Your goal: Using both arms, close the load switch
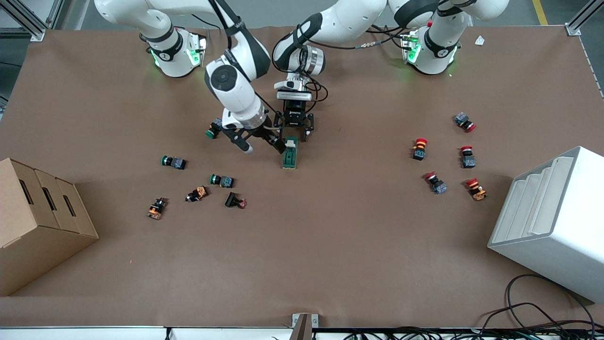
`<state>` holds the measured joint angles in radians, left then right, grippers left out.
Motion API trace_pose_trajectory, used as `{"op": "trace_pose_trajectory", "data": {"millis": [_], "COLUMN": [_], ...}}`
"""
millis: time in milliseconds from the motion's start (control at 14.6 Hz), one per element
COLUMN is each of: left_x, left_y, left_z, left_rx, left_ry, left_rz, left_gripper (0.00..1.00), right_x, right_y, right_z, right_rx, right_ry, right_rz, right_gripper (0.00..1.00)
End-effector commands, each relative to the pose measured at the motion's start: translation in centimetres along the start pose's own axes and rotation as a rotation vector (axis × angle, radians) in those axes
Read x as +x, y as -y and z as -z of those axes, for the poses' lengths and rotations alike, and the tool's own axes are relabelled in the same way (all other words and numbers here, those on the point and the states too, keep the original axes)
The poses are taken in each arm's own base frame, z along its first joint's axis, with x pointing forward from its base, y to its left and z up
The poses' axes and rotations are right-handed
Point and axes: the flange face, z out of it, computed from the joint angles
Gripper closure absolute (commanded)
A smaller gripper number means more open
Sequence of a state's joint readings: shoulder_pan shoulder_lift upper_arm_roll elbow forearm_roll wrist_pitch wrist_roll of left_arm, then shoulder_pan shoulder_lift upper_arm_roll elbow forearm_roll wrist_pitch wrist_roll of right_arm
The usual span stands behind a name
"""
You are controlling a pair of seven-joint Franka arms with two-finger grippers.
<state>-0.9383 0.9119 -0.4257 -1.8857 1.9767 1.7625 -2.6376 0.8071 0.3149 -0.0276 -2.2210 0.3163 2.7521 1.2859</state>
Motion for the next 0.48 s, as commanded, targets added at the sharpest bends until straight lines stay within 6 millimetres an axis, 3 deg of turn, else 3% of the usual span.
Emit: {"op": "trace_pose_trajectory", "data": {"millis": [0,412], "left_x": [-0.9,-1.2], "left_y": [-0.5,-0.6], "left_z": [0.0,-0.1], "left_rx": [-0.013,-0.005], "left_ry": [-0.018,-0.012], "left_rz": [-0.007,-0.001], "left_gripper": [0.00,0.00], "right_x": [-1.4,-3.8], "right_y": [-0.2,-0.4], "right_z": [-1.5,-4.2], "right_rx": [0.035,0.093], "right_ry": [-0.008,-0.030], "right_rz": [-0.041,-0.056], "right_gripper": [0.00,0.00]}}
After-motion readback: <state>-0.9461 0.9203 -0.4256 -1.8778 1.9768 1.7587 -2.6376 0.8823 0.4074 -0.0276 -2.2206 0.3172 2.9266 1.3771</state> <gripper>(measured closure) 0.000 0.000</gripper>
